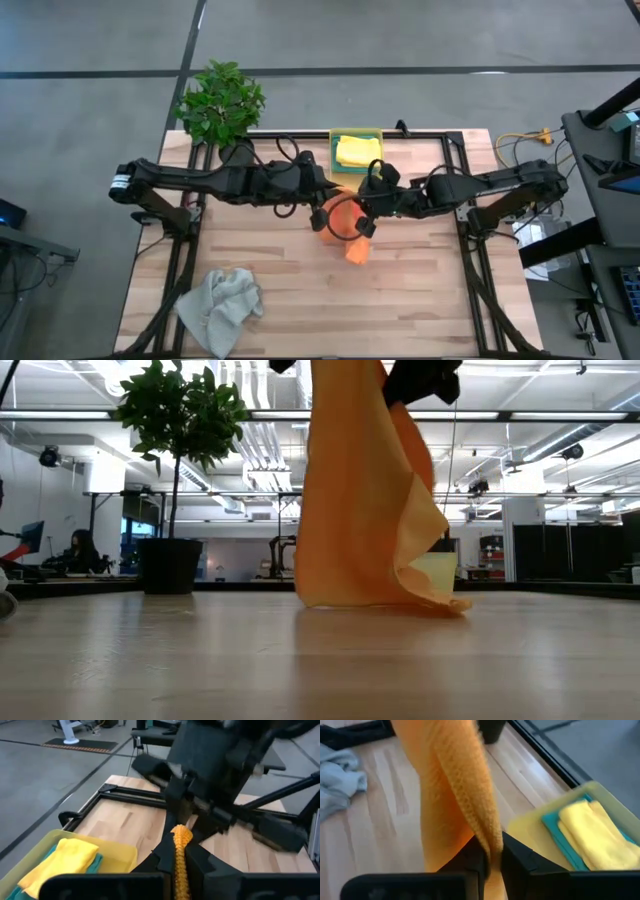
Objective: Fold microfiber towels
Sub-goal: Fold the orange microfiber towel
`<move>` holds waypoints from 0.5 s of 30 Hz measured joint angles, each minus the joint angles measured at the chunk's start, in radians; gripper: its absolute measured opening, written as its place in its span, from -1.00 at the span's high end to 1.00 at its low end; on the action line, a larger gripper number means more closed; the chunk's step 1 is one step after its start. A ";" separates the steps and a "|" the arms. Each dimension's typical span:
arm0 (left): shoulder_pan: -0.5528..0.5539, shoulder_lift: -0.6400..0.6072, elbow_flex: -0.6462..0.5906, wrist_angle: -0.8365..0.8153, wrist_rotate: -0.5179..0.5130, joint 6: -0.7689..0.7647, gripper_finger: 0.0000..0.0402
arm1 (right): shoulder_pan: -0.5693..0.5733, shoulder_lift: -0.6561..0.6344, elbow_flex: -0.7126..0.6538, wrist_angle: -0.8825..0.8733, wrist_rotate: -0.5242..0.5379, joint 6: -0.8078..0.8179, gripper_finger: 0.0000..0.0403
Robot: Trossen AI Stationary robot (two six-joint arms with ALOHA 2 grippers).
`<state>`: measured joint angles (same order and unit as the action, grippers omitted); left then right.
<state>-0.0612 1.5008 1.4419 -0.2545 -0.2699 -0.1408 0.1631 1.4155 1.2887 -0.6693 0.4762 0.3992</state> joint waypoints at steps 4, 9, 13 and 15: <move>0.000 0.002 0.024 -0.056 0.004 0.000 1.00 | 0.000 0.001 -0.056 0.098 0.035 -0.010 0.78; 0.000 0.001 0.054 -0.117 0.004 -0.003 1.00 | 0.000 0.002 -0.131 0.117 0.076 -0.008 0.78; -0.001 0.000 0.073 -0.143 0.005 -0.004 1.00 | 0.007 0.002 -0.208 0.166 0.073 0.007 0.78; -0.001 0.000 0.077 -0.156 0.004 -0.004 1.00 | 0.014 0.002 -0.245 0.186 0.070 0.023 0.78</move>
<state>-0.0620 1.5005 1.5193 -0.4103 -0.2657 -0.1448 0.1772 1.4173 1.0432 -0.4828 0.5460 0.4222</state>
